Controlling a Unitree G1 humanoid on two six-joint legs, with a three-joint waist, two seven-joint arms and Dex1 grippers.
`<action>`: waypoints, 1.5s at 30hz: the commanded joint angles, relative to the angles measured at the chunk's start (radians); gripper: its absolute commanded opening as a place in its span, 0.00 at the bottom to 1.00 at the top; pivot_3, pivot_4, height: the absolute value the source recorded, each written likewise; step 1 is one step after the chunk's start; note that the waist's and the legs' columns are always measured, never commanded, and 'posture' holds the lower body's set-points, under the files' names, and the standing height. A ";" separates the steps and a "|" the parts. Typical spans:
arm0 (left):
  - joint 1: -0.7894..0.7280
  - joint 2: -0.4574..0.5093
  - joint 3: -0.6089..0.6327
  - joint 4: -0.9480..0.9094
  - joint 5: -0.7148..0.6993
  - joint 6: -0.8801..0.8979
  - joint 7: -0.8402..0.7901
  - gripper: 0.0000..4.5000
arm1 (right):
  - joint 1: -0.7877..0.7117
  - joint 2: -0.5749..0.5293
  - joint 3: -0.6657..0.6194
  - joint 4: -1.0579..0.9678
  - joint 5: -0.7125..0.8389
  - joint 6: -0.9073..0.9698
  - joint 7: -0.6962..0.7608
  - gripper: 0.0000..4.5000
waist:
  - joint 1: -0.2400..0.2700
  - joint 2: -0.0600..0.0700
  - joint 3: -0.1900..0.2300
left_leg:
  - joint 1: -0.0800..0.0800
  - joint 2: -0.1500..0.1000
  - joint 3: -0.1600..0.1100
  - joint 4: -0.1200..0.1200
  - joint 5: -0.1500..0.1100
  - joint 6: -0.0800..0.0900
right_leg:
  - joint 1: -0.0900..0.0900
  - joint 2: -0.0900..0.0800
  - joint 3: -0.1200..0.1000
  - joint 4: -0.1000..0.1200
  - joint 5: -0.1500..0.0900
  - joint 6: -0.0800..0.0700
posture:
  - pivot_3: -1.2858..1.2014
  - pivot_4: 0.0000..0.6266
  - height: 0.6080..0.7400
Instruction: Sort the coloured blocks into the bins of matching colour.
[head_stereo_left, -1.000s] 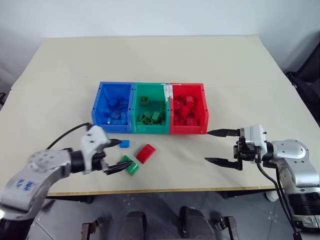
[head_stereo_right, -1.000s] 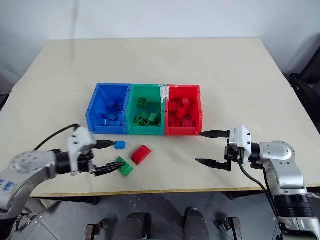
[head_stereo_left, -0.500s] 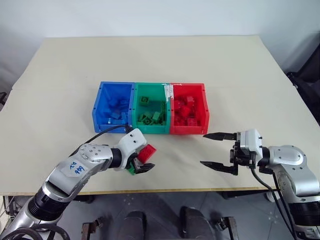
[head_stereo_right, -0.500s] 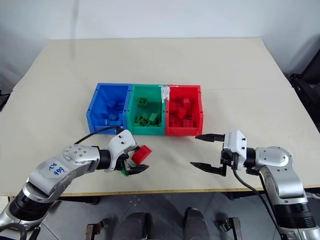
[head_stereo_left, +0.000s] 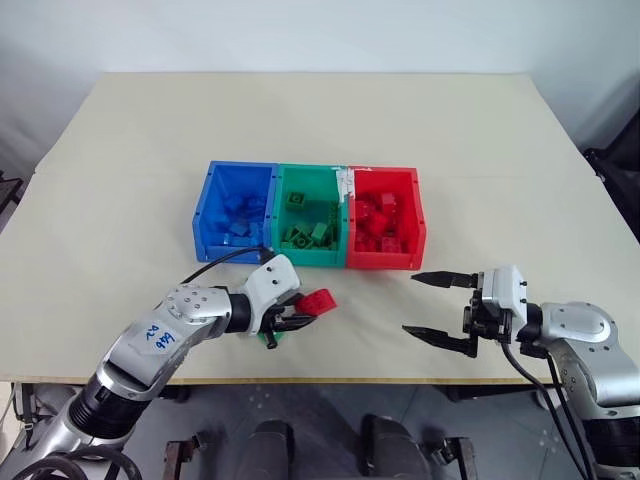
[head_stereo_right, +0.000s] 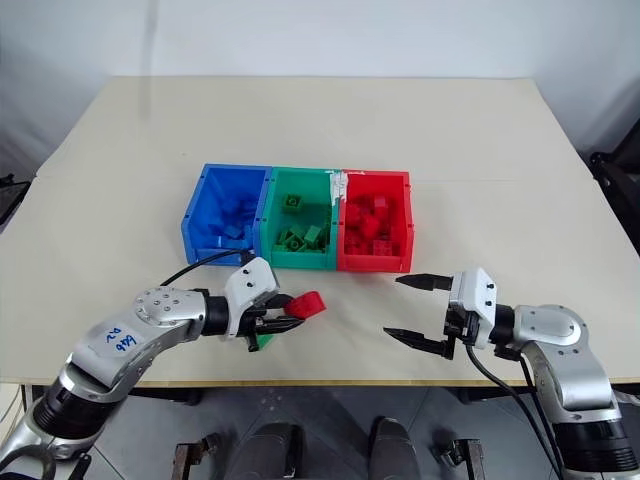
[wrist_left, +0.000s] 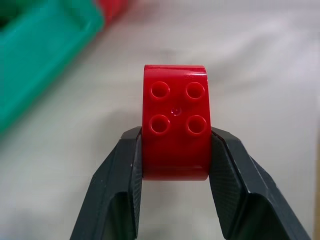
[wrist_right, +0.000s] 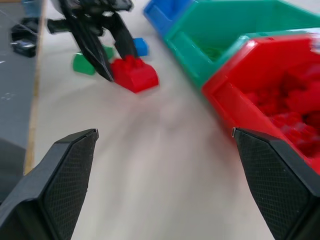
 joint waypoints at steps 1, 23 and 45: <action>-0.117 -0.087 0.077 0.080 -0.022 -0.162 -0.046 0.33 | 0.069 0.017 -0.112 -0.088 0.050 0.017 -0.099 1.00 | 0.001 0.000 0.000 | 0.000 0.000 -0.001 0.001 0.000 0.000 | 0.000 0.000 0.000 0.000 0.000 0.000 | 0.52 0.24 1.00; -0.536 -0.436 0.070 0.924 0.228 -0.842 -0.173 0.96 | 0.338 0.213 -0.256 -0.376 0.044 -0.011 -0.493 1.00 | -0.003 -0.001 0.000 | -0.002 -0.002 0.002 0.005 -0.001 0.003 | 0.000 0.000 0.001 -0.001 0.002 0.003 | 0.52 0.24 1.00; 0.674 0.057 0.897 0.121 -0.092 -0.610 -0.295 0.99 | -0.372 0.091 0.247 0.249 -0.019 -0.120 0.259 1.00 | -0.026 0.000 0.001 | 0.000 0.001 0.001 0.008 -0.005 0.004 | 0.001 0.000 0.002 0.001 0.001 0.002 | 0.52 0.24 1.00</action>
